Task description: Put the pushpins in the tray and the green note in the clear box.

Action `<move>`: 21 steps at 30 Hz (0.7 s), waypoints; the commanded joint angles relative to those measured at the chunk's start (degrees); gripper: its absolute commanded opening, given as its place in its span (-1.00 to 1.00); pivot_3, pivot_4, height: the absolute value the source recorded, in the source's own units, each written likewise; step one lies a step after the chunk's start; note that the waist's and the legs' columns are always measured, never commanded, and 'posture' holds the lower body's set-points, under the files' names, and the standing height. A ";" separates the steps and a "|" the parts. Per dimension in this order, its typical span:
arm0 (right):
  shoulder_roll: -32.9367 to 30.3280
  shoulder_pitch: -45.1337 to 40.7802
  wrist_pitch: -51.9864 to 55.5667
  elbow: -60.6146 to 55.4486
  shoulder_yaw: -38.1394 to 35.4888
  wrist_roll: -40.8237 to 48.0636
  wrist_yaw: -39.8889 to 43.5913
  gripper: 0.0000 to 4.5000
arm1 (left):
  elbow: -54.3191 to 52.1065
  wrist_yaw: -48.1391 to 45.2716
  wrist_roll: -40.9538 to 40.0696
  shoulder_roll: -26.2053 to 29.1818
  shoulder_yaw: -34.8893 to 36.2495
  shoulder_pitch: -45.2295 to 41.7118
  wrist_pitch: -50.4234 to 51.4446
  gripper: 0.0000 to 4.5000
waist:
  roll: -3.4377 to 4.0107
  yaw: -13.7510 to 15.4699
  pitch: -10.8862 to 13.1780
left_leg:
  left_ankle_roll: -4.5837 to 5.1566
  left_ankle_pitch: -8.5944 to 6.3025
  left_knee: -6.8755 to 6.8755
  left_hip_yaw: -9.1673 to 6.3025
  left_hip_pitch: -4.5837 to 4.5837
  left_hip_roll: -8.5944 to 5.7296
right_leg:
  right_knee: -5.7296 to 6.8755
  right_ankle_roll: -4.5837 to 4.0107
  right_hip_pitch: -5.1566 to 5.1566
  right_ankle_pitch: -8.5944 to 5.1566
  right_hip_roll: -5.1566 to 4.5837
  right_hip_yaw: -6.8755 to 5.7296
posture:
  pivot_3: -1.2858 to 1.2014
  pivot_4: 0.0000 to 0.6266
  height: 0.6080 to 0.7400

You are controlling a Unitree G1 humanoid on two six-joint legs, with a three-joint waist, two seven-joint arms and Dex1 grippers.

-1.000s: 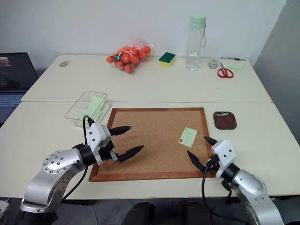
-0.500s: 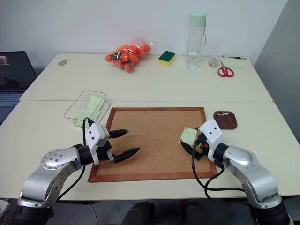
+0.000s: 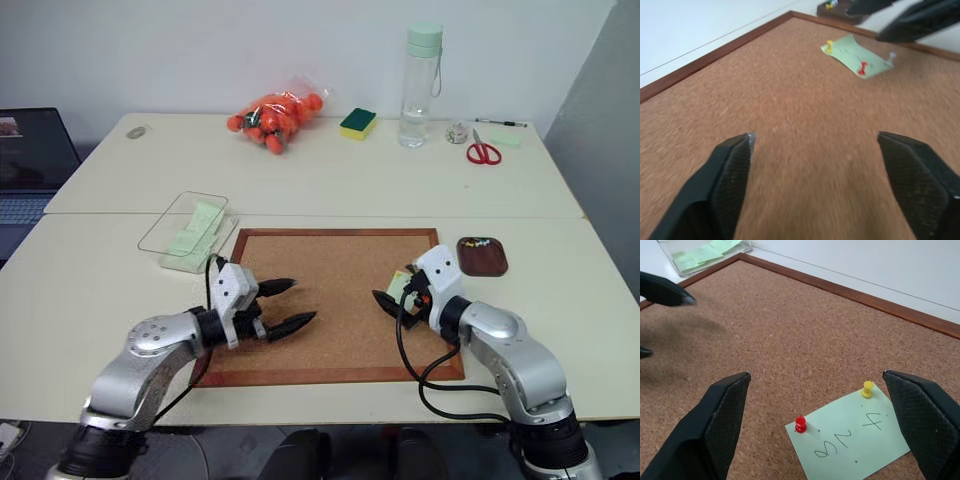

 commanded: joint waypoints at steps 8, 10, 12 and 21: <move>-0.09 0.67 -3.03 -3.07 -1.24 -1.17 -1.27 1.00 | 8.17 -0.86 5.75 -0.72 -4.33 -5.25 -4.42 -0.24 | 0.00 -0.15 0.00 | -0.01 0.02 -0.01 0.02 0.17 0.03 | 0.27 -0.06 0.00 -0.05 0.02 0.02 | 0.03 -0.52 1.00; 0.20 0.38 -2.73 -3.02 -1.28 -1.19 -1.57 1.00 | 8.99 -0.74 5.71 -1.04 -4.19 -5.58 -4.54 -0.39 | 0.00 -0.09 0.00 | -0.01 0.03 0.00 0.01 0.17 0.03 | 0.28 -0.06 0.01 -0.05 0.02 0.01 | 0.03 -0.52 1.00; 0.35 0.30 -2.52 -3.06 -1.40 -1.35 -1.71 1.00 | 9.34 -0.56 5.87 -1.22 -3.90 -5.68 -4.94 -0.55 | 0.00 -0.09 0.00 | -0.02 0.04 0.00 0.01 0.16 0.02 | 0.28 -0.06 0.01 -0.05 0.02 0.01 | 0.03 -0.52 1.00; 1.00 -0.70 -0.66 -1.50 -0.56 -1.81 -2.62 1.00 | 11.84 -0.87 7.26 -1.04 -5.11 -4.52 -3.67 -0.98 | 0.00 -0.10 0.00 | -0.03 0.05 -0.01 0.00 0.18 0.02 | 0.28 -0.06 0.01 -0.04 0.01 0.01 | 0.03 -0.52 1.00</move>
